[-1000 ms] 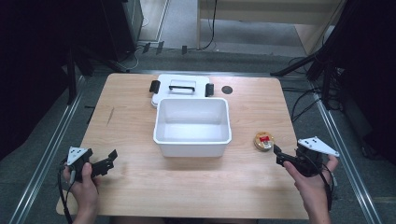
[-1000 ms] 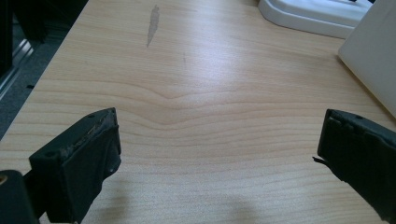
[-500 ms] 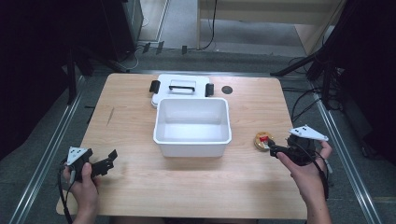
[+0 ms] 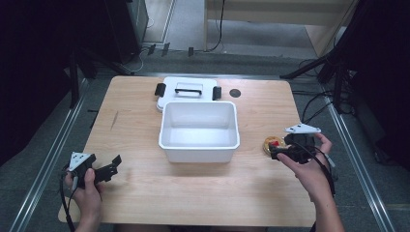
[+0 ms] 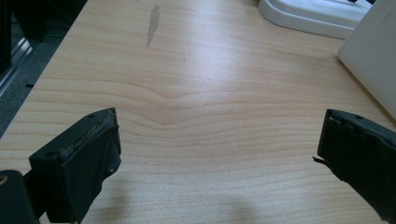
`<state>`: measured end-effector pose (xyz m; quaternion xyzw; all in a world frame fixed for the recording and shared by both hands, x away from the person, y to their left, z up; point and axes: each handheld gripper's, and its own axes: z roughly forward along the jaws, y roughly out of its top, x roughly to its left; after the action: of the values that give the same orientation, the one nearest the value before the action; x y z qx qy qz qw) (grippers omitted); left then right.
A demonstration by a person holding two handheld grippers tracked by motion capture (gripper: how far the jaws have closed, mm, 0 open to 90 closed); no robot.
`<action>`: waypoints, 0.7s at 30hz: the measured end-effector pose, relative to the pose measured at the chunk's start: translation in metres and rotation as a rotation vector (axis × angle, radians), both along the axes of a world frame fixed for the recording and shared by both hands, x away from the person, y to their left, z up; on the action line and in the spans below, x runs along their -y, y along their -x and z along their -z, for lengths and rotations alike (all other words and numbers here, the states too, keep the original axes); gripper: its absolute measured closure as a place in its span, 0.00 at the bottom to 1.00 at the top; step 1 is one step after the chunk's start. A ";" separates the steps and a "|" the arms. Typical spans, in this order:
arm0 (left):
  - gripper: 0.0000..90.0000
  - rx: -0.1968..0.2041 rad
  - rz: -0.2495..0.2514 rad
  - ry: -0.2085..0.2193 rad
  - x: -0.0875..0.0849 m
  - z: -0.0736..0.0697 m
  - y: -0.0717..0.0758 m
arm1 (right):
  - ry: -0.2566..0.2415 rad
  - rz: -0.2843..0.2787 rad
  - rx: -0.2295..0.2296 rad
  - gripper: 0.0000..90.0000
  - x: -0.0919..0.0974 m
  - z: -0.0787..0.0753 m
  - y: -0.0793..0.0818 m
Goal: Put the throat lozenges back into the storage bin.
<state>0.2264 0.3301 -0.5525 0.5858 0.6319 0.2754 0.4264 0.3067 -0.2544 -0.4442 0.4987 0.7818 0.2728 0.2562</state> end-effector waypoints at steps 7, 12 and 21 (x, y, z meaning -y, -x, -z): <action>0.00 -0.001 -0.001 0.002 0.000 0.000 0.000 | 0.054 -0.035 -0.077 0.15 -0.007 0.004 -0.012; 0.00 -0.002 -0.001 0.002 0.000 0.000 0.000 | 0.091 -0.043 -0.149 0.15 -0.012 0.006 -0.022; 0.00 -0.001 -0.002 0.005 -0.001 0.000 0.000 | 0.142 -0.063 -0.295 0.15 -0.020 0.011 -0.038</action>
<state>0.2265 0.3306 -0.5525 0.5842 0.6332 0.2742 0.4273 0.3448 -0.2343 -0.4556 0.4893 0.8435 0.1484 0.1646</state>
